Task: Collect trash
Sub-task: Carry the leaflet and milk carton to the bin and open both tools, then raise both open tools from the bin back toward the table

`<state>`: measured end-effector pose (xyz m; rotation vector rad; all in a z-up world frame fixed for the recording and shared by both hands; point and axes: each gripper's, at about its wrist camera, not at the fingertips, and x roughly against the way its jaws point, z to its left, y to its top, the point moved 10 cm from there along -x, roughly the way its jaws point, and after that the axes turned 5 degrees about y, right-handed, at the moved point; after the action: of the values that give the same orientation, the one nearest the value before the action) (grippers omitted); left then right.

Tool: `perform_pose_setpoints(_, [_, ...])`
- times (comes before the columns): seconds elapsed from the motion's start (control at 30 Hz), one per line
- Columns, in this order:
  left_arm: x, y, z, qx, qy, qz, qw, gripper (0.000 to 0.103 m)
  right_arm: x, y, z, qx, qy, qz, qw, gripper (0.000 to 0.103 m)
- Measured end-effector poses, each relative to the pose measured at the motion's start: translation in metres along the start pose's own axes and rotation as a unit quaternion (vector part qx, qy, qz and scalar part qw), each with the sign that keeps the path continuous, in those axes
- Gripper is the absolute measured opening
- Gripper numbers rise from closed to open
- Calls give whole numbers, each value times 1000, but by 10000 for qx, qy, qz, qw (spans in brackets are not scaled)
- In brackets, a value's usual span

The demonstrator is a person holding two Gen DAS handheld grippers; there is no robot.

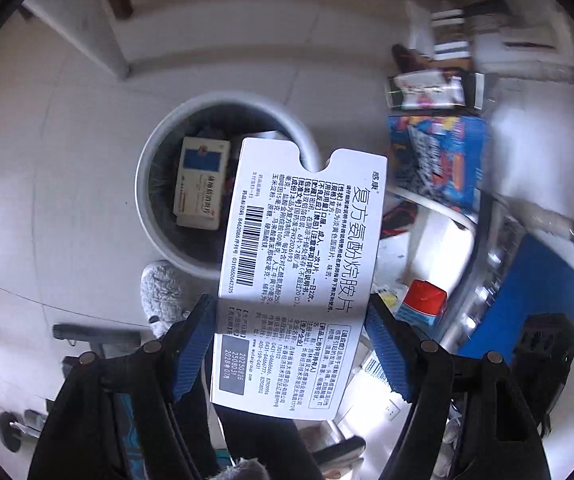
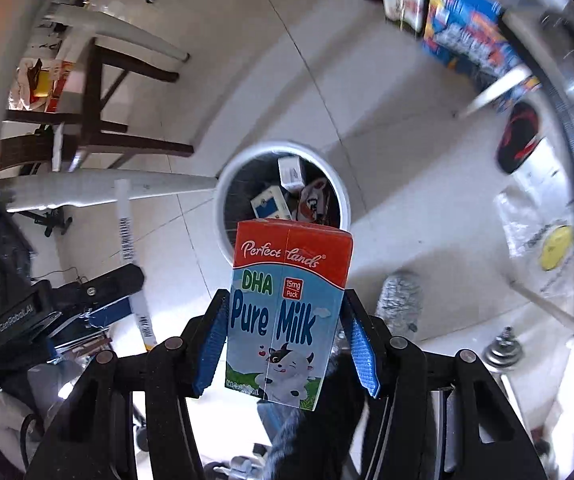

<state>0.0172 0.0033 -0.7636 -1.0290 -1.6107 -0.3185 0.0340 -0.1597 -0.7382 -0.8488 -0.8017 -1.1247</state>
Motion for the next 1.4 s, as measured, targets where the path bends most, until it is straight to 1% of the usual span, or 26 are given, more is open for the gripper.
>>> perform_pose_setpoints(0.03, [-16, 12, 9, -34, 70, -31, 10000, 75, -19, 8, -7, -33, 40, 12, 10000, 57])
perform_pose_setpoints(0.07, [-25, 19, 15, -47, 156, -78, 9998, 80, -41, 14, -13, -40, 67, 31, 10000, 57])
perform_pose_setpoints(0.1, [-31, 27, 23, -63, 232, -126, 9996, 95, -60, 18, -16, -26, 132, 87, 9999, 57])
perform_pose_setpoints(0.13, [-40, 33, 32, -57, 357, -193, 9992, 102, -77, 22, -18, -26, 169, 126, 9998, 58])
perform_pose_setpoints(0.2, [-52, 43, 51, -46, 612, -303, 9977, 103, -115, 32, -24, -10, 192, 195, 9996, 59])
perform_pose_setpoints(0.23, [-57, 46, 57, -95, 714, -330, 9969, 103, -130, 34, -26, 27, 203, 266, 9994, 66])
perform_pose_setpoints(0.27, [-60, 48, 63, -157, 863, -394, 9954, 103, -143, 36, -26, 58, 201, 321, 9993, 74])
perform_pose_setpoints(0.3, [-61, 48, 70, -188, 994, -452, 9938, 103, -156, 37, -29, 109, 136, 336, 9993, 95])
perform_pose_setpoints(0.33, [-61, 48, 76, -212, 1130, -549, 9918, 103, -168, 39, -32, 212, 0, 343, 9992, 103])
perform_pose_setpoints(0.4, [-56, 48, 87, -227, 1419, -862, 9859, 103, -182, 39, -36, 383, -330, 324, 9982, 103])
perform_pose_setpoints(0.47, [-49, 45, 97, -286, 1650, -1071, 9800, 103, -186, 38, -39, 548, -684, 278, 9958, 103])
perform_pose_setpoints(0.5, [-46, 44, 106, -311, 1745, -1111, 9779, 103, -188, 38, -38, 581, -797, 265, 9948, 103])
perform_pose_setpoints(0.57, [-42, 39, 110, -369, 1920, -1147, 9740, 103, -188, 37, -40, 698, -1105, 224, 9912, 103])
perform_pose_setpoints(0.63, [-38, 33, 109, -490, 2084, -1186, 9696, 103, -182, 37, -42, 857, -1489, 126, 9850, 103])
perform_pose_setpoints(0.73, [-32, 27, 103, -569, 2131, -1215, 9678, 103, -174, 39, -41, 941, -1804, 39, 9791, 103])
perform_pose_setpoints(0.87, [-15, 17, 95, -650, 2216, -1275, 9646, 103, -158, 36, -36, 958, -1857, -72, 9779, 103])
perform_pose_setpoints(1.1, [13, -7, 80, -697, 2294, -1351, 9614, 103, -116, 27, -16, 1081, -1918, -247, 9751, 103])
perform_pose_setpoints(1.23, [34, -26, 70, -726, 2260, -1360, 9619, 103, -87, 18, -4, 1156, -1910, -334, 9742, 103])
perform_pose_setpoints(1.33, [55, -41, 61, -733, 2243, -1389, 9618, 103, -61, 11, 5, 1156, -1864, -402, 9748, 103])
perform_pose_setpoints(1.4, [72, -53, 54, -715, 2198, -1369, 9632, 103, -41, 5, 12, 1172, -1849, -446, 9747, 103])
